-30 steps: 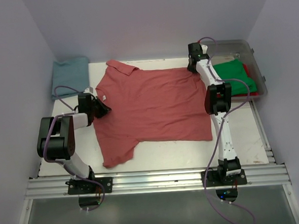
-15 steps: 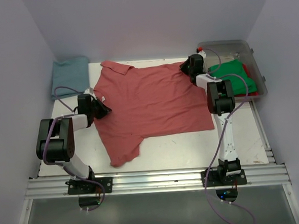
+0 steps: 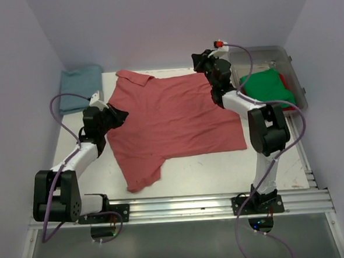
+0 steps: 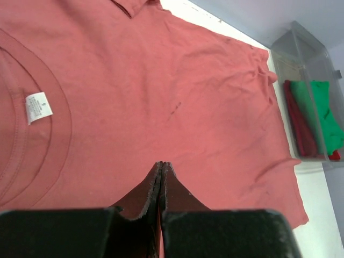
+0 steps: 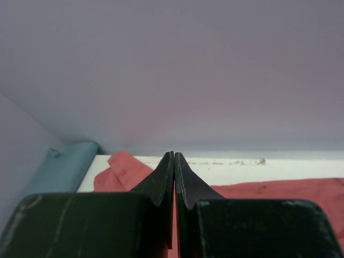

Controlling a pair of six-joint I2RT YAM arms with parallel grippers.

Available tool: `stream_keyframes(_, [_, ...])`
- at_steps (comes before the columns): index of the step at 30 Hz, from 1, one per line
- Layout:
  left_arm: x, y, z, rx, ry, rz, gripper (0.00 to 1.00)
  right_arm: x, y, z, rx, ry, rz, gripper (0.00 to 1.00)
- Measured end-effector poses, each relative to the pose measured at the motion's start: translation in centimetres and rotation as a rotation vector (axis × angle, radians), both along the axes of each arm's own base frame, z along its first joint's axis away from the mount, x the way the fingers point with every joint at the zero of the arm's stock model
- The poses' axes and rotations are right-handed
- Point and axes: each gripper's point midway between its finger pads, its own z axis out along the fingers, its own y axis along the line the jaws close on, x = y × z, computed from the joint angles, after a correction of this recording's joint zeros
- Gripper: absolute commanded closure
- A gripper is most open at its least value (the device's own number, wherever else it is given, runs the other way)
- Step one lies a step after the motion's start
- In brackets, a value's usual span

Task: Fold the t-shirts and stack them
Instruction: Flatten out the tshirt

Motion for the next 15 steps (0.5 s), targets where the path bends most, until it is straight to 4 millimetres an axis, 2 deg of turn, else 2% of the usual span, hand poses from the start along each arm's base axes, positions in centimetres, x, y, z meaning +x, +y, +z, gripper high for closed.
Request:
stream_keyframes(3, [-0.4, -0.6, -0.2, 0.002, 0.020, -0.017, 1.00, -3.4, 0.4, 4.0, -0.077, -0.066, -0.031, 1.00])
stream_keyframes(6, [-1.2, -1.1, -1.4, 0.003, 0.092, -0.034, 0.98, -7.0, 0.2, 4.6, -0.168, -0.009, -0.081, 1.00])
stream_keyframes(9, [-2.4, -1.6, -2.7, 0.008, 0.188, -0.066, 0.98, -10.7, -0.2, 3.1, -0.253, 0.160, -0.110, 1.00])
stream_keyframes(10, [-3.0, -1.7, -3.3, 0.014, 0.225, -0.076, 0.93, -11.9, -0.7, 2.2, -0.280, 0.223, -0.116, 1.00])
stream_keyframes(11, [-3.8, -1.8, -3.8, 0.023, 0.258, -0.085, 0.78, -13.2, -1.5, 1.1, -0.304, 0.291, -0.129, 1.00])
stream_keyframes(13, [-5.6, -1.7, -4.8, 0.046, 0.332, -0.101, 0.71, -16.0, -3.4, -1.6, -0.346, 0.417, -0.149, 0.99])
stream_keyframes(14, [-6.5, -1.7, -5.1, 0.056, 0.360, -0.105, 0.64, -17.6, -4.4, -3.1, -0.359, 0.476, -0.154, 0.90])
stream_keyframes(15, [-7.5, -1.6, -5.3, 0.067, 0.384, -0.107, 0.60, -19.5, -5.5, -4.8, -0.377, 0.543, -0.162, 0.69])
